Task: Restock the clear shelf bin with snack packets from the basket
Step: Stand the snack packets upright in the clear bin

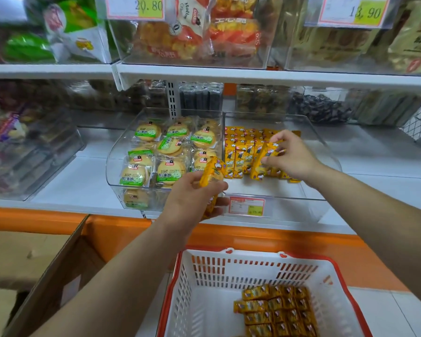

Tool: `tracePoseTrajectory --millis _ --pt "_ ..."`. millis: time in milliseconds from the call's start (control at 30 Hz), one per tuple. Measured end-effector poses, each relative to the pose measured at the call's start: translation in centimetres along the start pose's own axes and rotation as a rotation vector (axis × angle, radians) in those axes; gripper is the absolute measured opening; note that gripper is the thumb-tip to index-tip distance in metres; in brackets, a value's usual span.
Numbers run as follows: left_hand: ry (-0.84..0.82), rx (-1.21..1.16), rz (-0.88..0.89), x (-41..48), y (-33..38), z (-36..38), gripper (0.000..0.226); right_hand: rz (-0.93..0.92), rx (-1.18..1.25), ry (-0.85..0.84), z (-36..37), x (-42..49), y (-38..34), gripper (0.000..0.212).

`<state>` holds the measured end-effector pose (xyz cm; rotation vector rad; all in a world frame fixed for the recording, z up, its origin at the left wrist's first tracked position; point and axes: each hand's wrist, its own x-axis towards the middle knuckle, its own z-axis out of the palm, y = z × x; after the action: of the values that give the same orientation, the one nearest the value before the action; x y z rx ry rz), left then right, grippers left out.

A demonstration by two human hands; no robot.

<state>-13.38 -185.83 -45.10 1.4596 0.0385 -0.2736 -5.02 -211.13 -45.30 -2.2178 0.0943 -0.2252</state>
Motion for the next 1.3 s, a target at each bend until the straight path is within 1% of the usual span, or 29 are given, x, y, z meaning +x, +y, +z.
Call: tracePoseTrajectory --millis 100,267,333,500,667,733,767,800,867,900,967,1033,1100,1200,1300 --pt "-0.006 -0.01 -0.005 0.3 0.0 -0.5 0.035 -0.003 -0.127 0.052 1.5 2.7 0.9 0.044" --pt "-0.038 -0.026 0.015 0.5 -0.5 -1.7 0.018 -0.065 -0.242 0.054 4.1 5.2 1.8 0.042" --pt "-0.043 -0.014 0.02 0.7 -0.7 -2.0 0.02 -0.069 -0.281 0.06 5.0 5.7 2.1 0.042" --pt "-0.02 0.008 0.037 1.3 -0.9 -2.3 0.021 -0.063 -0.416 0.082 5.7 5.9 2.3 0.052" --pt "0.011 -0.012 0.051 1.5 -1.0 -1.7 0.014 -0.05 -0.475 0.026 4.6 5.0 1.4 0.068" --pt "0.01 -0.004 0.055 1.5 -0.9 -1.4 0.013 -0.104 -0.541 0.067 3.3 3.9 0.4 0.062" --pt "0.002 0.005 0.055 1.4 -0.8 -1.3 0.012 -0.145 -0.526 0.094 2.6 3.0 -0.1 0.054" --pt "-0.009 0.019 0.056 1.3 -0.8 -1.2 0.012 -0.183 -0.453 0.106 1.9 2.0 -0.7 0.044" --pt "-0.036 0.043 0.055 1.0 -0.7 -0.7 0.02 -0.216 -0.162 0.046 0.7 -0.9 -1.6 0.026" --pt "-0.046 0.046 0.051 0.9 -0.8 -0.4 0.022 -0.218 -0.011 -0.02 0.2 -2.7 -2.0 0.025" --pt "-0.069 0.052 0.043 0.5 -0.9 0.4 0.025 -0.219 0.183 -0.166 -0.4 -6.4 -2.7 0.036" --pt "-0.095 0.065 0.035 0.0 -1.1 1.5 0.028 -0.233 0.235 -0.273 -0.6 -9.0 -3.0 0.041" --pt "-0.107 0.088 0.038 -0.3 -1.3 2.5 0.029 -0.234 0.222 -0.327 -0.8 -10.1 -3.0 0.035" --pt "-0.076 0.107 0.065 -0.6 -1.3 3.3 0.04 -0.222 0.184 -0.269 -1.4 -10.7 -2.8 0.019" --pt "-0.045 0.128 0.085 -0.7 -1.1 3.6 0.044 -0.162 0.22 -0.258 -1.9 -11.3 -2.1 0.016"
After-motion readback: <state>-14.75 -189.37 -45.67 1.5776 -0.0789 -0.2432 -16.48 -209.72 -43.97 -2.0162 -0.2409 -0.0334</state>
